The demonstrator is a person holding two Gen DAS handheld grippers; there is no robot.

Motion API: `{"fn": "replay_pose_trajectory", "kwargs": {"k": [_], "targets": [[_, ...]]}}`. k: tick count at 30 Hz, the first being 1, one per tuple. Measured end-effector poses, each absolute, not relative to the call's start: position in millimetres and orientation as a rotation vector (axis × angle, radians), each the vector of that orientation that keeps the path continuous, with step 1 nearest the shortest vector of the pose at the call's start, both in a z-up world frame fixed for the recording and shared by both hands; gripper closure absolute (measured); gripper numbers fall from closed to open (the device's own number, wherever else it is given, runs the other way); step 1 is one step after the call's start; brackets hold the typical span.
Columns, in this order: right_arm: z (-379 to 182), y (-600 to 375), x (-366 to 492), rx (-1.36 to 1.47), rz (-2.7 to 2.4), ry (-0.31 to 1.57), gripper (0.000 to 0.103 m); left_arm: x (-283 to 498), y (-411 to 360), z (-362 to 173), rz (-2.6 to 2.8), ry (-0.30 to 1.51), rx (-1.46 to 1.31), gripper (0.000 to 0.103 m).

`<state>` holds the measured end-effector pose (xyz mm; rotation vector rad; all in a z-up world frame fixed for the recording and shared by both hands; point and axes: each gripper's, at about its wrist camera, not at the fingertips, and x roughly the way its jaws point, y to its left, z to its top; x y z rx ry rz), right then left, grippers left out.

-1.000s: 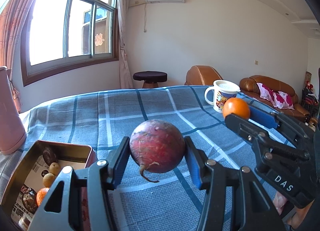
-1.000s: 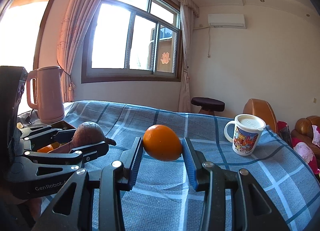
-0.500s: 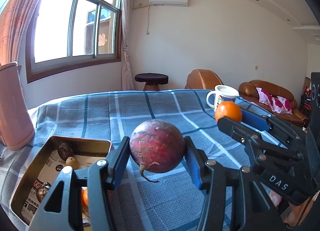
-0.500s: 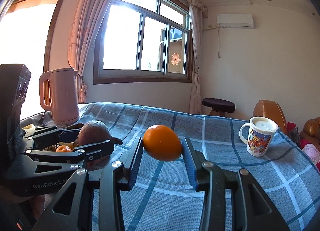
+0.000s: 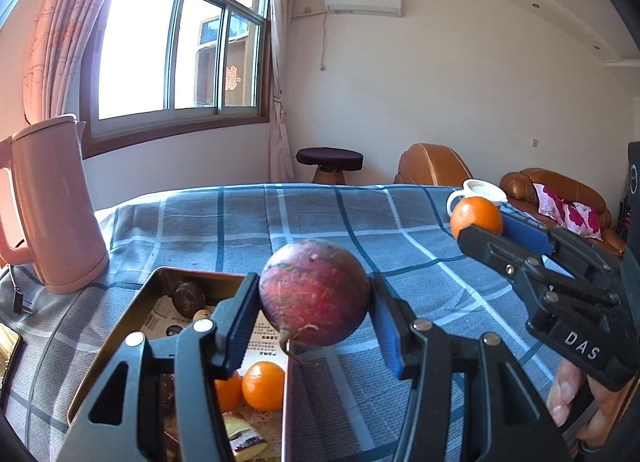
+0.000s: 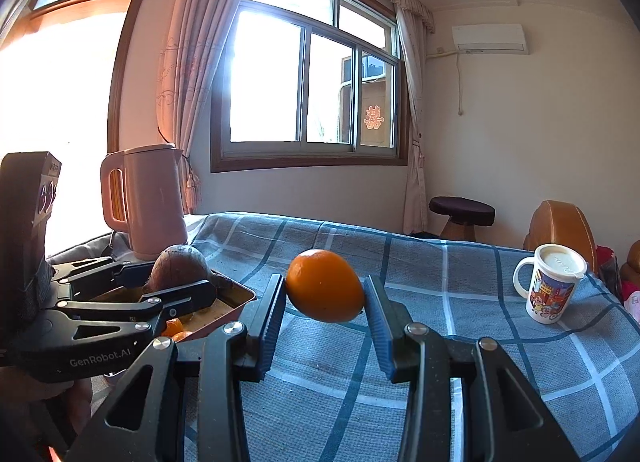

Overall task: Organize fruits
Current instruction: 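Lower both fruits into the tin and open both tools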

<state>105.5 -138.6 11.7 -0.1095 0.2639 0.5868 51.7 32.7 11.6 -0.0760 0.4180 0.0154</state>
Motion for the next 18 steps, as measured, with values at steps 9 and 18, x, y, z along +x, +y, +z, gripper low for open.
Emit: {"fn": "replay_pose_trajectory", "kwargs": {"k": [9, 18], "targets": [[13, -110, 102, -0.144, 0.637, 0.266, 0.061, 42, 50, 11, 0.056, 0.416, -0.078, 0.048], [11, -82, 98, -0.187, 0.683, 0.270, 0.061, 36, 79, 8, 0.117, 0.418, -0.096, 0.048]]}}
